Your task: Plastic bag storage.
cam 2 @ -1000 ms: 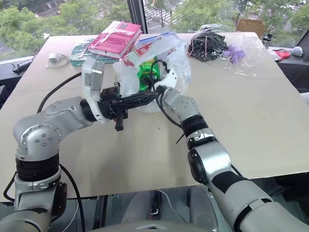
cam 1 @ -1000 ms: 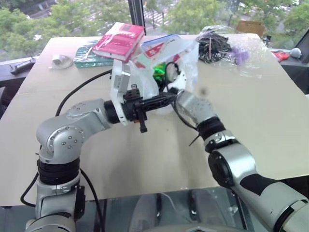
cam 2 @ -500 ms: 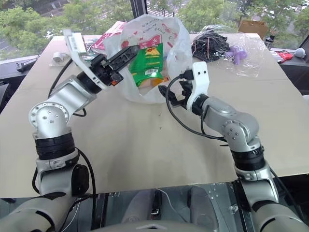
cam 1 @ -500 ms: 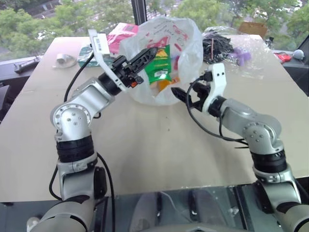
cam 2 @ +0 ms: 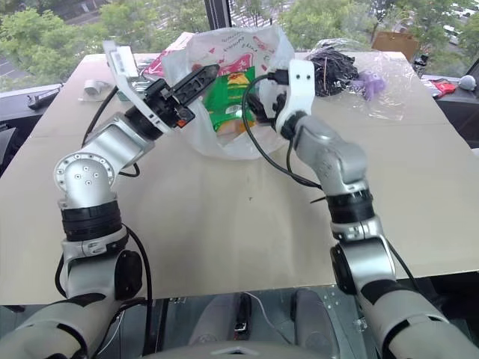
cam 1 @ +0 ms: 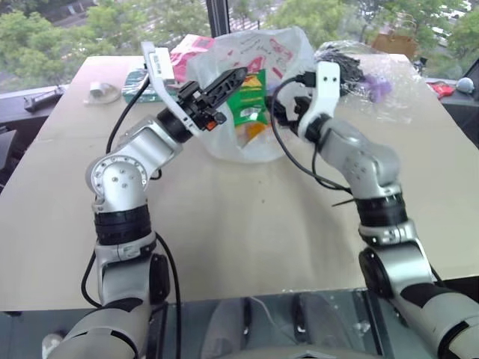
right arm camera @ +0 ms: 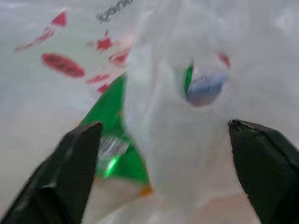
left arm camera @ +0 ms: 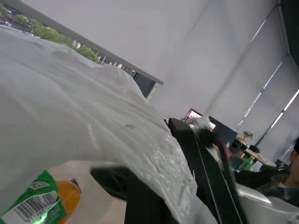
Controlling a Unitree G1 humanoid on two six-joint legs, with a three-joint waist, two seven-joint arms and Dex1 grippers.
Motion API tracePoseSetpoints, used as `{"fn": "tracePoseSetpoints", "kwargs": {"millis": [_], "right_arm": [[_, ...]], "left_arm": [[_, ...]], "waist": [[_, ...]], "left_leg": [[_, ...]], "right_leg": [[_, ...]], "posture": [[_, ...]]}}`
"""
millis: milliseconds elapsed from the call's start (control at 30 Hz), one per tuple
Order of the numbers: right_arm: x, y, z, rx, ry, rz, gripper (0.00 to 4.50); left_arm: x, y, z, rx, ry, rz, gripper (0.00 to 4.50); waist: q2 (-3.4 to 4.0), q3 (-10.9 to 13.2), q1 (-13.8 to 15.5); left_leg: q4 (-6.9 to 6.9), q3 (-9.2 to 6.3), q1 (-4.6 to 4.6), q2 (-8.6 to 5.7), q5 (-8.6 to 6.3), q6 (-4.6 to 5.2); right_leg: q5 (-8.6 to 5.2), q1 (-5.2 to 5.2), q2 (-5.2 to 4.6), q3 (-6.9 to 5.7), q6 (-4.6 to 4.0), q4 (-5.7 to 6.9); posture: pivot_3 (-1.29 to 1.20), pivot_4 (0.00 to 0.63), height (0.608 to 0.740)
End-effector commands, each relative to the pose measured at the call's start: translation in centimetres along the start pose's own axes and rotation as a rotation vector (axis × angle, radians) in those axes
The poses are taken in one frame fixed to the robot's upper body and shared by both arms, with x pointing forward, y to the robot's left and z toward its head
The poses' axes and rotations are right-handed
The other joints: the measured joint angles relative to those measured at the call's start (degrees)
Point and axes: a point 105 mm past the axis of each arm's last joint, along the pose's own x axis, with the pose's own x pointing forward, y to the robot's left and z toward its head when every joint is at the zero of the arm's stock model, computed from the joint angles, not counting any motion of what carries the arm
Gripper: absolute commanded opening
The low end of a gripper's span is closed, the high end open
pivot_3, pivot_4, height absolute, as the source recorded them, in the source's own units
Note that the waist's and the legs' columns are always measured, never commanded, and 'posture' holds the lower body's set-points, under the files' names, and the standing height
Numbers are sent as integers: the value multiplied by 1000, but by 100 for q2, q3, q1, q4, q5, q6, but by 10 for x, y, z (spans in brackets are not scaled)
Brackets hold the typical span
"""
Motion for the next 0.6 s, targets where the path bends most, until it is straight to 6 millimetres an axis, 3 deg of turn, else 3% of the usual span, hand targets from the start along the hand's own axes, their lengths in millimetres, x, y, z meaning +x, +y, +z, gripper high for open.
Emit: {"fn": "tracePoseSetpoints", "kwargs": {"millis": [33,167,200,233,333,467,600], "right_arm": [[8,-6,18,-70,-79,0,2617],[-5,-16,44,-77,-153,19,788],[-12,-16,58,-33,-193,52,259],[-19,-17,73,4,-234,81,63],[-43,-21,121,93,-351,155,63],[-78,-42,203,219,-531,220,63],[-91,-64,241,200,-588,185,63]], "left_arm": [[-6,-7,16,70,-48,3,0],[-6,-4,24,74,-78,28,0],[-3,-4,29,74,-90,30,0],[1,-4,35,75,-107,27,0],[15,-7,63,57,-178,4,0],[63,20,113,-19,-286,110,0],[99,26,133,-11,-339,140,0]], "waist": [[0,0,5],[1,1,2],[2,2,9],[2,4,24],[2,4,44],[1,18,69],[1,17,52]], "left_leg": [[-1,0,-2,1,0,0],[-6,0,-10,5,0,0],[-6,0,-10,5,0,0],[-6,-2,-11,5,0,-1],[7,-14,-50,5,1,-2],[28,-20,-94,-15,3,-2],[2,7,-89,-21,2,0]], "right_leg": [[0,0,-1,0,0,-4],[0,-3,-6,0,0,-13],[0,-3,-6,-1,0,-13],[0,-3,-7,-2,0,-13],[1,-35,-10,-17,0,-3],[10,-74,-9,-29,1,12],[9,-62,-7,-32,3,-16]], "posture": [[0,150,740],[0,150,740],[0,150,740],[0,150,740],[0,150,740],[0,150,740],[0,150,740]]}}
